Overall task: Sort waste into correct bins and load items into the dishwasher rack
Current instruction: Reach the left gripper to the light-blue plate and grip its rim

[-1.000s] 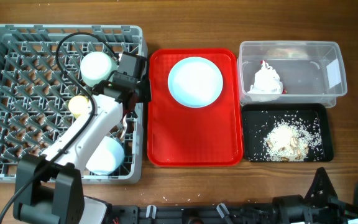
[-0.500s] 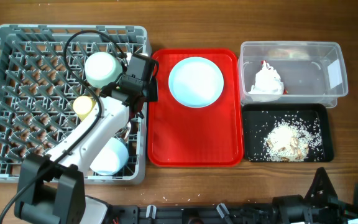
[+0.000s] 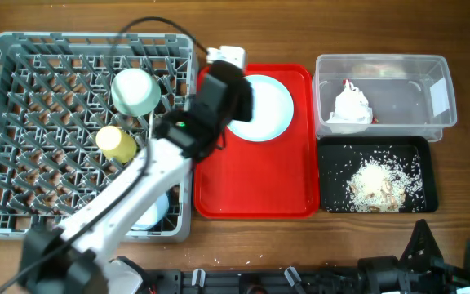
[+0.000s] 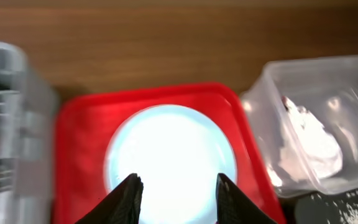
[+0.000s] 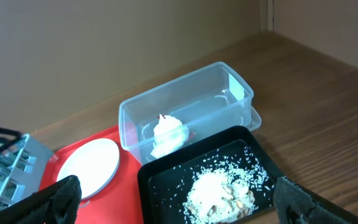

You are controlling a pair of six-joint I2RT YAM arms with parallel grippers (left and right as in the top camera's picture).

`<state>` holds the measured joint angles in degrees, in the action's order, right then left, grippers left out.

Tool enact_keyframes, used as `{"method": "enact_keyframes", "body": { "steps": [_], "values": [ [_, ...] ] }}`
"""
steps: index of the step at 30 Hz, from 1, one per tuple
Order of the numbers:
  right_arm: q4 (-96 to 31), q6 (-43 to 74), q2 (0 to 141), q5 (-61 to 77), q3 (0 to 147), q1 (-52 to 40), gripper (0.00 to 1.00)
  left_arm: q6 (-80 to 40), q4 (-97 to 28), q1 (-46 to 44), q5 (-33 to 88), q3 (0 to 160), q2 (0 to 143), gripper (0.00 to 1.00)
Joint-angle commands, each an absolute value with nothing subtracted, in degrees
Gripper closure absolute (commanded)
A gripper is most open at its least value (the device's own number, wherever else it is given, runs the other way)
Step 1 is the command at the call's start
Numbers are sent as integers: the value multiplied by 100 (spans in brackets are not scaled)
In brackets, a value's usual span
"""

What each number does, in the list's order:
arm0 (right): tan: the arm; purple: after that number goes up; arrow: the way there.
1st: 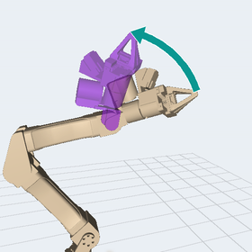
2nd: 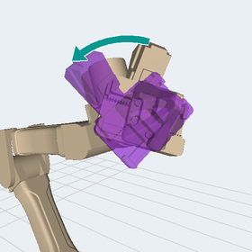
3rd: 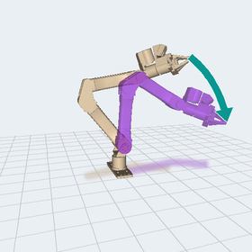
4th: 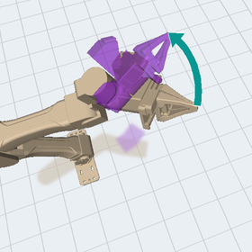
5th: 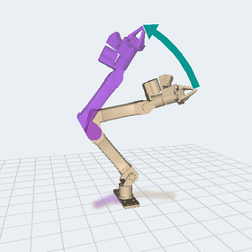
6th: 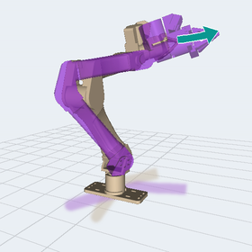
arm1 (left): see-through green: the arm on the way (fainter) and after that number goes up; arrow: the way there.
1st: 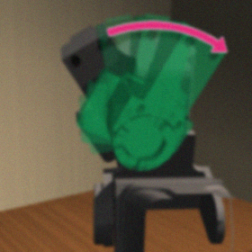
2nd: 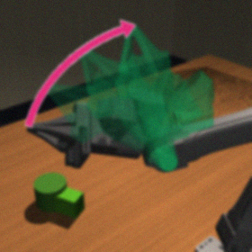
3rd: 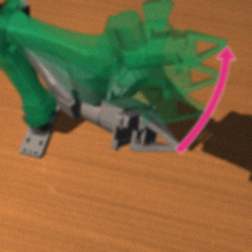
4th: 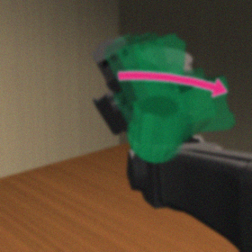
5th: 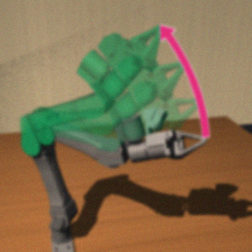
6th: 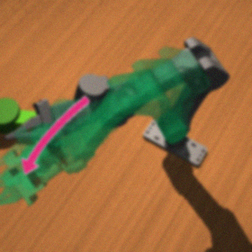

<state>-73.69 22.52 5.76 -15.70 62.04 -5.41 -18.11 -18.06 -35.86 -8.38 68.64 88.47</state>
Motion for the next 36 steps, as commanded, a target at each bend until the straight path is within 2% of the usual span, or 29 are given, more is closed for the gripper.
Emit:
{"method": "enact_keyframes", "body": {
  "steps": [1, 7, 10, 14, 18, 23, 26, 28, 32, 36],
  "values": [
    [-7343, 2294, 519, -1671, 6215, -532, 0, -1885, -1162, -3959, -751, 6864, 9874, 61],
    [-7343, 2296, 519, -1671, 6215, -532, 0, -1881, 148, -4263, -751, 6864, 11209, 59],
    [-7343, 2296, 519, -1671, 6215, -532, 0, -1841, 320, -4292, -808, 6864, 11537, 57],
    [-7343, 2294, 519, -1671, 6215, -532, 0, -1841, -534, -4246, -1474, 6864, 11563, 65],
    [-7343, 2294, 519, -1671, 6215, -532, 1, -1957, -1789, -4237, -1490, 6864, 11563, 72],
    [-7343, 2294, 519, -1671, 6215, -532, 0, -2746, -3044, -4237, -1525, 6866, 11542, 74],
    [-7343, 2294, 519, -1671, 6215, -532, 0, -2751, -3422, -4222, -2318, 6884, 11273, 73],
    [-7343, 2296, 519, -1671, 6215, -532, 0, -2746, -3476, -4222, -2405, 6936, 11032, 69],
    [-7343, 2292, 519, -1671, 6215, -532, 0, -2746, -3424, -4320, -1800, 7133, 10405, 67],
    [-7341, 2294, 519, -1671, 6215, -532, 0, -2744, -2506, -4423, -840, 7126, 10221, 66]
  ]
}}
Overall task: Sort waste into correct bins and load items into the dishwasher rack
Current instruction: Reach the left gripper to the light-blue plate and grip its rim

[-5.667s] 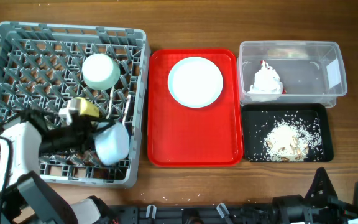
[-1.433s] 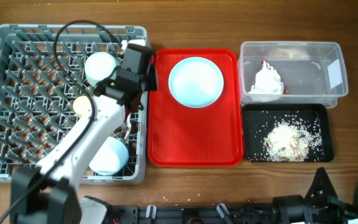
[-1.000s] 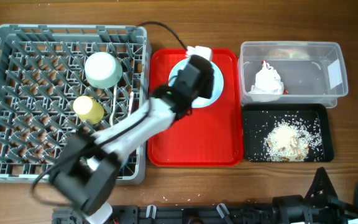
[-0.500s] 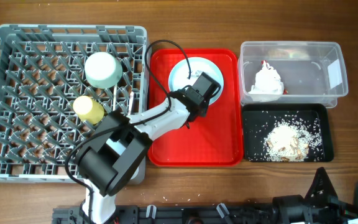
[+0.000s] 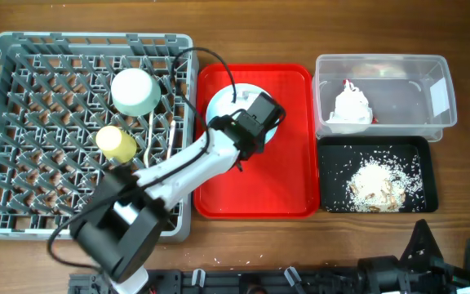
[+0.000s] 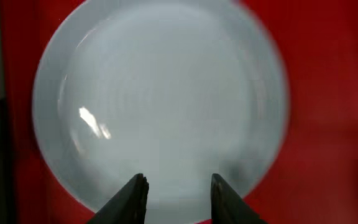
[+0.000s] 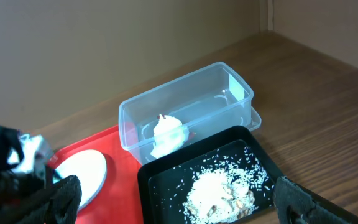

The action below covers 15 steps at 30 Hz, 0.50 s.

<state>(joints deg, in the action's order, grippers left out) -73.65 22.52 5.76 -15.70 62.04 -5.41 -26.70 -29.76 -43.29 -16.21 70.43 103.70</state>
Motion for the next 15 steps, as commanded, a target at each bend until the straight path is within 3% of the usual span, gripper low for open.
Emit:
{"method": "enact_keyframes", "body": {
  "steps": [1, 11, 15],
  "values": [
    [-7343, 2296, 519, -1671, 6215, -532, 0, -2744, -2364, -4436, -794, 7126, 10265, 65],
    [-7343, 2296, 519, -1671, 6215, -532, 0, -2727, -1055, -4486, -792, 7126, 11548, 57],
    [-7343, 2294, 519, -1671, 6215, -532, 0, -2694, -1007, -4486, -794, 7126, 11902, 58]
  ]
}}
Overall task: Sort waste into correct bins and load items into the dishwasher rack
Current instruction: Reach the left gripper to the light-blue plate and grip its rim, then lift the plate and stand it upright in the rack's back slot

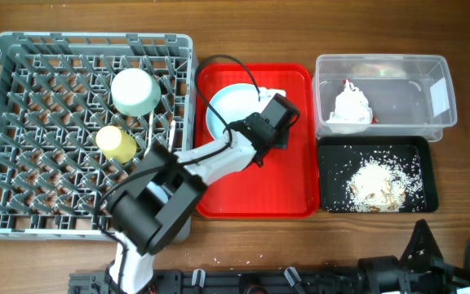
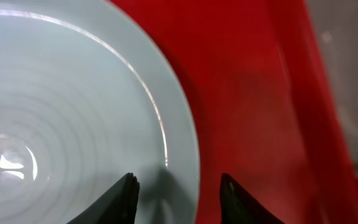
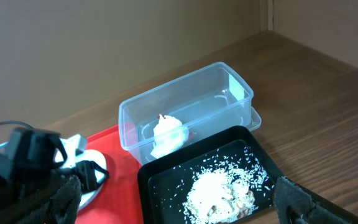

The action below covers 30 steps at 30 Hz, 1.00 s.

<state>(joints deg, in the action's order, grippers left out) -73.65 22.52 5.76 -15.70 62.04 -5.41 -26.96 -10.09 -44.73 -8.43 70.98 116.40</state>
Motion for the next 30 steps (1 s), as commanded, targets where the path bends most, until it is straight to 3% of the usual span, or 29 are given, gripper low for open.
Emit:
{"method": "enact_keyframes", "body": {
  "steps": [1, 4, 7, 14, 19, 22, 28, 30],
  "values": [
    [-7343, 2296, 519, -1671, 6215, -532, 0, -2541, -1009, -4484, -797, 7126, 11926, 63],
    [-7343, 2294, 519, -1671, 6215, -532, 0, -2250, -961, -4462, -1094, 7133, 11885, 96],
    [-7343, 2294, 519, -1671, 6215, -532, 0, -2248, -1000, -4451, -1804, 7262, 11458, 96],
    [-7343, 2294, 519, -1671, 6215, -532, 0, -2075, -2298, -4331, -1693, 8053, 9037, 96],
    [-7343, 2296, 519, -1671, 6215, -532, 0, -1927, -2668, -3568, -1127, 8082, 7769, 96],
    [-7343, 2294, 519, -1671, 6215, -532, 0, -1929, -3057, -2602, -261, 8082, 7463, 96],
    [-7343, 2296, 519, -1671, 6215, -532, 0, -1686, -3020, -357, 5019, 8082, 8001, 96],
    [-7343, 2296, 519, -1671, 6215, -532, 0, -1688, -2888, 307, 6080, 8082, 8348, 96]
  ]
}}
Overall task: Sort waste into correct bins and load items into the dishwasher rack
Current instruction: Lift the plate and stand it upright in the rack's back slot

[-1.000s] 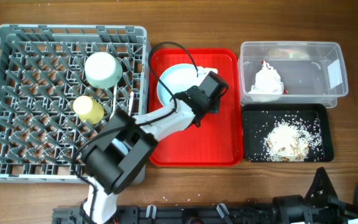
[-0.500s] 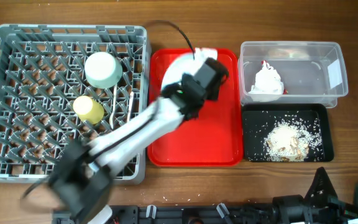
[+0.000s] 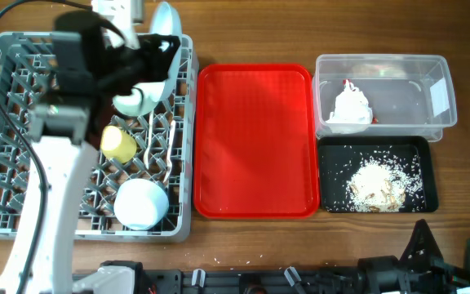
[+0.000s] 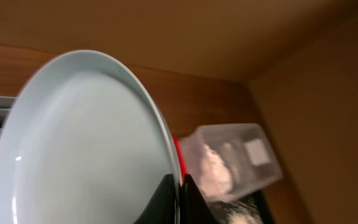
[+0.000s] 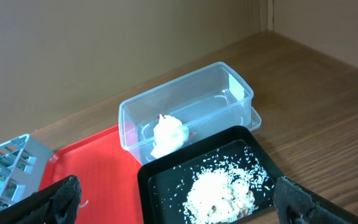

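My left gripper (image 4: 178, 190) is shut on the rim of a pale blue plate (image 4: 79, 143). In the overhead view the plate (image 3: 163, 18) stands on edge over the far right corner of the grey dishwasher rack (image 3: 88, 233), with the left gripper (image 3: 155, 46) just below it. The rack holds a green cup (image 3: 129, 102), a yellow cup (image 3: 121, 144) and a white bowl (image 3: 141, 202). The red tray (image 3: 255, 139) is bare. My right gripper (image 5: 179, 204) is open at the table's front edge, with nothing between its fingers.
A clear plastic bin (image 3: 382, 61) at the back right holds a crumpled white tissue (image 3: 351, 106). In front of it a black tray (image 3: 330, 175) holds a heap of rice (image 3: 378, 184). The left arm's cable loops over the rack's left side.
The left gripper was open at the plate's right rim on the red tray. It is now shut on the rim, with the plate held on edge over the rack. The tray is bare.
The left gripper was open above the plate on the red tray, then low over the plate's middle, then at its right rim. Now it holds the plate on edge above the rack's far right corner. The right arm stayed parked throughout.
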You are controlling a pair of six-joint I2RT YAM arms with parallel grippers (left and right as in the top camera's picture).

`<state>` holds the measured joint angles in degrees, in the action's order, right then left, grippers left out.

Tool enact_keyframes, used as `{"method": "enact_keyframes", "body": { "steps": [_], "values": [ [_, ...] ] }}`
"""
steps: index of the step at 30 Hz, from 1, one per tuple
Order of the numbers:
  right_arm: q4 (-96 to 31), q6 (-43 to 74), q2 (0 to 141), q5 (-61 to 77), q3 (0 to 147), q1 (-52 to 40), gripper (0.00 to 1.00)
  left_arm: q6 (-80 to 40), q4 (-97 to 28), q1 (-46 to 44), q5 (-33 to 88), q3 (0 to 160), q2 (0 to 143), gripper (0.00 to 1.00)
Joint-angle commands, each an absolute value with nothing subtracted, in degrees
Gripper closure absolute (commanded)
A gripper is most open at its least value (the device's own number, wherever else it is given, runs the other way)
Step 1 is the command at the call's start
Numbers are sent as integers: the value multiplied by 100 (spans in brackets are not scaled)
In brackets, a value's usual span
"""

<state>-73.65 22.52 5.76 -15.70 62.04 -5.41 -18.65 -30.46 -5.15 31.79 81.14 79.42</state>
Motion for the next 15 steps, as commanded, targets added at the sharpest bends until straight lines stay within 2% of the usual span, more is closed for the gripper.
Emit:
{"method": "enact_keyframes", "body": {
  "steps": [1, 4, 8, 12, 15],
  "values": [
    [-7343, 2294, 519, -1671, 6215, -532, 0, -1688, -2871, 615, 6434, 8082, 8567, 96],
    [-7343, 2294, 519, -1671, 6215, -532, 0, -1688, -2895, 930, 6687, 8082, 8976, 96],
    [-7343, 2296, 519, -1671, 6215, -532, 0, -1706, -2877, 913, 6689, 8079, 9564, 96],
    [-7343, 2294, 519, -1671, 6215, -532, 0, -2451, -2543, 917, 6726, 8079, 9998, 96],
    [-7343, 2294, 519, -1671, 6215, -532, 0, -2515, -2440, 910, 6650, 8079, 10151, 96]
  ]
}}
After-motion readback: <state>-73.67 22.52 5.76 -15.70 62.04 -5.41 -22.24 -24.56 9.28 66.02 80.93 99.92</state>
